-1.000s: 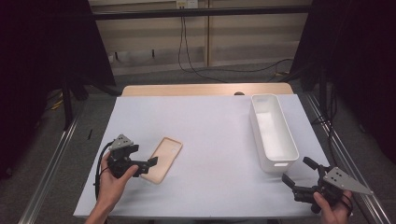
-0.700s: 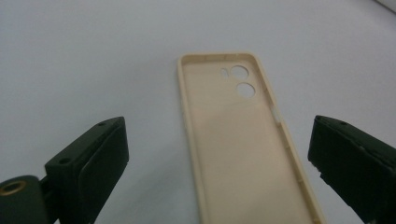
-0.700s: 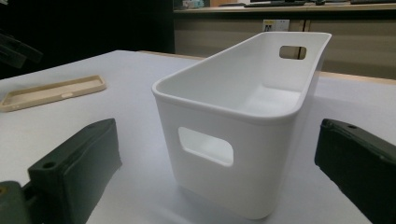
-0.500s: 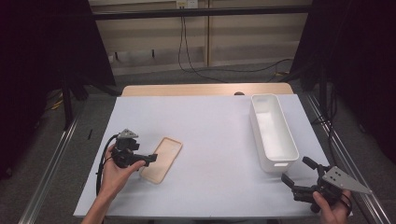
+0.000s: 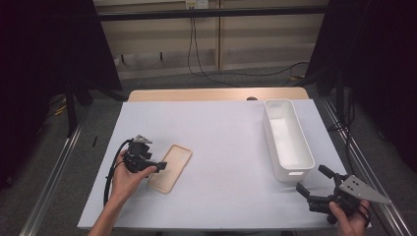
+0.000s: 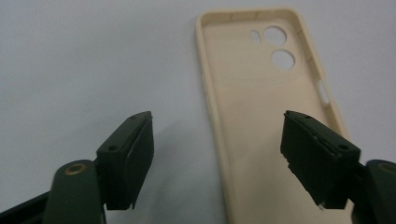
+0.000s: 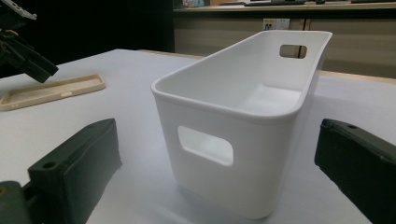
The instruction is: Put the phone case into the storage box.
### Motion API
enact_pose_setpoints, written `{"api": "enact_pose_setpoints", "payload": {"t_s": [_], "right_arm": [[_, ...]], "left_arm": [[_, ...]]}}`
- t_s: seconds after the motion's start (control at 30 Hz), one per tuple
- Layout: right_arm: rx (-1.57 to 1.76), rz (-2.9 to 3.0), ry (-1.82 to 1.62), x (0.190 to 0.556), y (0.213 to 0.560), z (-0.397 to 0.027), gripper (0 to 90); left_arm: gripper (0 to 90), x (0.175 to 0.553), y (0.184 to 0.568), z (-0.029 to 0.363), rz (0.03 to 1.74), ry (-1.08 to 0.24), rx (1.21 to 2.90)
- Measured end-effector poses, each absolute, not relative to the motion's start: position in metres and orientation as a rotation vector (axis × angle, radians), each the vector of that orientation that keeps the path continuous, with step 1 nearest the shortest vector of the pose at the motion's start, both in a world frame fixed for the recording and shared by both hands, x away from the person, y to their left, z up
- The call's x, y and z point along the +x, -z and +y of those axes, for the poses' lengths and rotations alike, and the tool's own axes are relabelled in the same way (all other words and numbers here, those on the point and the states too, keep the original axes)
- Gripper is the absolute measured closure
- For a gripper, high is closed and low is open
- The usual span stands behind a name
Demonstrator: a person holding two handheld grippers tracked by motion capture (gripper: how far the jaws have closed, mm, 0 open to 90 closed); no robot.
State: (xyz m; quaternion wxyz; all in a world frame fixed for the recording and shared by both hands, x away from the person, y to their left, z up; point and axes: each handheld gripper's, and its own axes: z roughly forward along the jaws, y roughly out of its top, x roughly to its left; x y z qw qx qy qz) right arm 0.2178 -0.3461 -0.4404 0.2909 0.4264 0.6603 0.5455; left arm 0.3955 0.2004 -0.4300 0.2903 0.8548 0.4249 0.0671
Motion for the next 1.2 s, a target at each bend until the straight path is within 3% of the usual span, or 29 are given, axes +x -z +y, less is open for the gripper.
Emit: {"api": "enact_pose_setpoints", "payload": {"t_s": [0.33, 0.8, 0.87, 1.2], "right_arm": [[1.129, 1.769, -1.455, 0.2176, 0.4402, -0.345, 0.0], [1.133, 1.77, -1.459, 0.2176, 0.4405, -0.3445, 0.0], [1.133, 1.77, -1.46, 0.2176, 0.4405, -0.3443, 0.0], [1.133, 1.771, -1.459, 0.2178, 0.4406, -0.3444, 0.0]], "left_arm": [[44.6, 0.3951, 0.4365, 0.1956, 1.11, -0.138, 2.347], [60.6, 0.394, 0.4355, 0.1953, 1.131, -0.145, 2.357], [67.9, 0.3939, 0.4356, 0.1954, 1.131, -0.121, 2.35], [74.7, 0.3958, 0.4357, 0.1966, 1.15, -0.087, 2.339]]}}
